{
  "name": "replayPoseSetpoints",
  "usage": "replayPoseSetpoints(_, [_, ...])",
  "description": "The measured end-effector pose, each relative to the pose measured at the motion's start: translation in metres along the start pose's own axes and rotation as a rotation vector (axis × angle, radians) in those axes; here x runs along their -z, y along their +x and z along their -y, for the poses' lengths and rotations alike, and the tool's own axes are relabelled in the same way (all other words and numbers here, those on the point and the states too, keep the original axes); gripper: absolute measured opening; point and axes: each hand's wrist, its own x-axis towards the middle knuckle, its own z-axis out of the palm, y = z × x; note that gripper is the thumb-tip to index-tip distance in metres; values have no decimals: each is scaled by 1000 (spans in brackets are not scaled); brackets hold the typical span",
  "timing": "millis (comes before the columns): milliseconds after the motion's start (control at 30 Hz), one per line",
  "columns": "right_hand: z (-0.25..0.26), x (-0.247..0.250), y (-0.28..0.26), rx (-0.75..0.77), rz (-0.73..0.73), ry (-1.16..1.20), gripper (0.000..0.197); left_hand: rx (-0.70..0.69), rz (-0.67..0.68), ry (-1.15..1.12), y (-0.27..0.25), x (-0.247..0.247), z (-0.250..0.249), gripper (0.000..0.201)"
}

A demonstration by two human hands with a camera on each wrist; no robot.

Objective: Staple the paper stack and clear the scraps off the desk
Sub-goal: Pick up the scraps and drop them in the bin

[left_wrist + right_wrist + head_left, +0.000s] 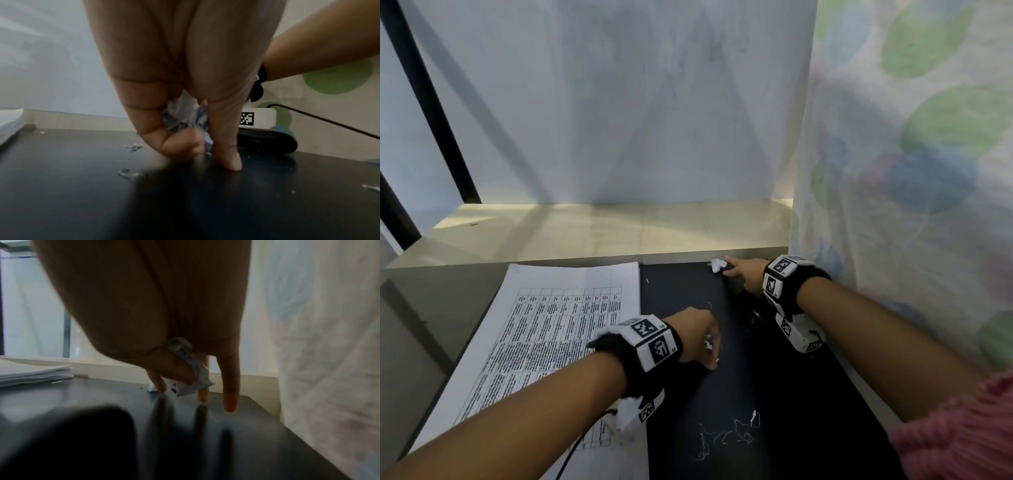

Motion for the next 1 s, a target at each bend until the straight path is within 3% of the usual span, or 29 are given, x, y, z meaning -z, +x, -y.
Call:
replayPoseSetpoints(167, [13, 8, -15, 6, -32, 114, 52, 83, -171, 41, 0, 24, 3, 6])
replayPoseSetpoints(267, [18, 9, -32, 36, -117, 236, 45, 166, -268, -118, 10, 46, 13, 14])
replayPoseSetpoints(333, [19, 7, -41, 29, -151, 288, 42, 187, -311, -109, 21, 59, 19, 19])
replayPoseSetpoints(400, [19, 8, -51, 21, -181, 324, 39, 235, -305, -66, 37, 68, 23, 31])
replayPoseSetpoints(533, [12, 3, -64, 31, -223, 403, 37, 303, -266, 22, 72, 74, 28, 29])
replayPoseSetpoints(667, [2, -10, -64, 22, -227, 429, 34, 288, -316, 97, 100, 74, 28, 24])
replayPoseSetpoints(833, [-4, -15, -60, 20, -258, 463, 33, 256, -298, 119, 115, 67, 25, 55])
replayPoseSetpoints(1000, [-5, -16, -59, 38, -267, 457, 36, 242, -288, 92, 114, 59, 24, 55])
